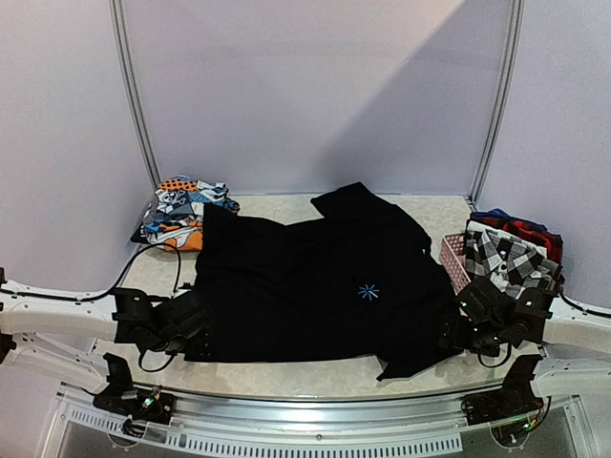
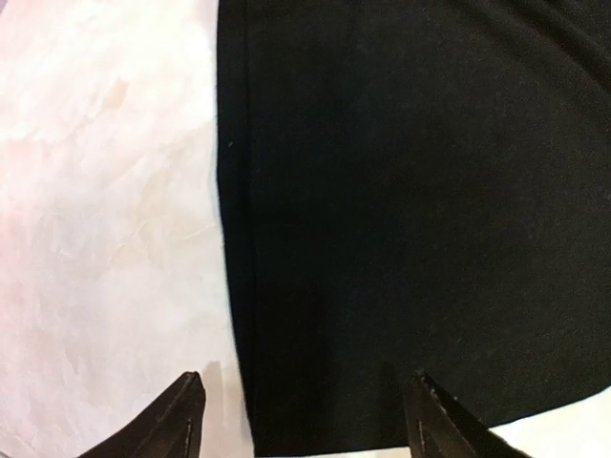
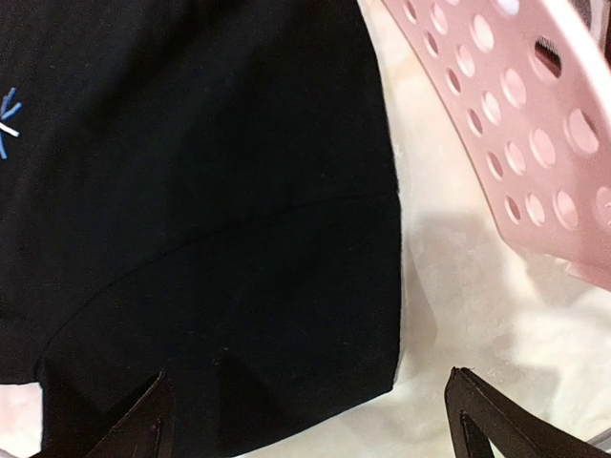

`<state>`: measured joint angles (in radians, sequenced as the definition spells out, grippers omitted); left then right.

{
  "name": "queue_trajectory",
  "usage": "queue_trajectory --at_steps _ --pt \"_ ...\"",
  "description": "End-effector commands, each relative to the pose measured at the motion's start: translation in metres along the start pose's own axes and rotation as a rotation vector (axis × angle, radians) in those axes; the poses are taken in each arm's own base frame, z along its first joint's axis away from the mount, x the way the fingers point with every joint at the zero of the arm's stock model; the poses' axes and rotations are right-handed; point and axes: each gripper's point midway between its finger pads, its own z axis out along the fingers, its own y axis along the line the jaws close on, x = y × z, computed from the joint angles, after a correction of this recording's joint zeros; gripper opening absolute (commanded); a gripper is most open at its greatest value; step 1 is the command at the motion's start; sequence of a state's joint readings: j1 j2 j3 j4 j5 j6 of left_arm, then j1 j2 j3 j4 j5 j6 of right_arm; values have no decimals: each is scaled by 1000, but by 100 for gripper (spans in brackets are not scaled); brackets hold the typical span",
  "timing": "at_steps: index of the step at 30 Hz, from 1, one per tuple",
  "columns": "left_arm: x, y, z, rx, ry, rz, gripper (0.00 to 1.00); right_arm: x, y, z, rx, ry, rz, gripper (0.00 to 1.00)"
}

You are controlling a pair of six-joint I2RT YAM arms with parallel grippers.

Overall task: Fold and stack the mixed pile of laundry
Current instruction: Pick up the flattened T-shirt from the center of the board.

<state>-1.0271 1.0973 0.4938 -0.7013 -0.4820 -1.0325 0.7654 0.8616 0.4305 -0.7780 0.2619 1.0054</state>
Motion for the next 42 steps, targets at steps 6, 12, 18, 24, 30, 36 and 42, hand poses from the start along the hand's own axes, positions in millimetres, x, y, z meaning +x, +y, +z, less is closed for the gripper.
queue_trajectory --at_steps 6,12,18,24,30,36,42 --pt "12 19 -7 -28 51 -48 66 -3 9 -1 -44 -17 2 99" --pt "29 20 1 -33 118 -25 61 -4 7 -6 -58 -27 7 99" --pt "44 17 6 -17 180 -16 56 -5 7 -14 -86 -39 0 99" --pt "55 22 9 -21 212 -7 46 -6 10 -16 -106 -44 0 99" --pt "61 14 17 13 227 -15 30 -3 8 -13 -99 -31 3 99" --pt "66 10 31 13 216 -33 0 -1 9 -13 -115 -24 -2 99" --pt "37 22 22 -45 106 -25 0 10 24 -9 -198 27 -35 99"
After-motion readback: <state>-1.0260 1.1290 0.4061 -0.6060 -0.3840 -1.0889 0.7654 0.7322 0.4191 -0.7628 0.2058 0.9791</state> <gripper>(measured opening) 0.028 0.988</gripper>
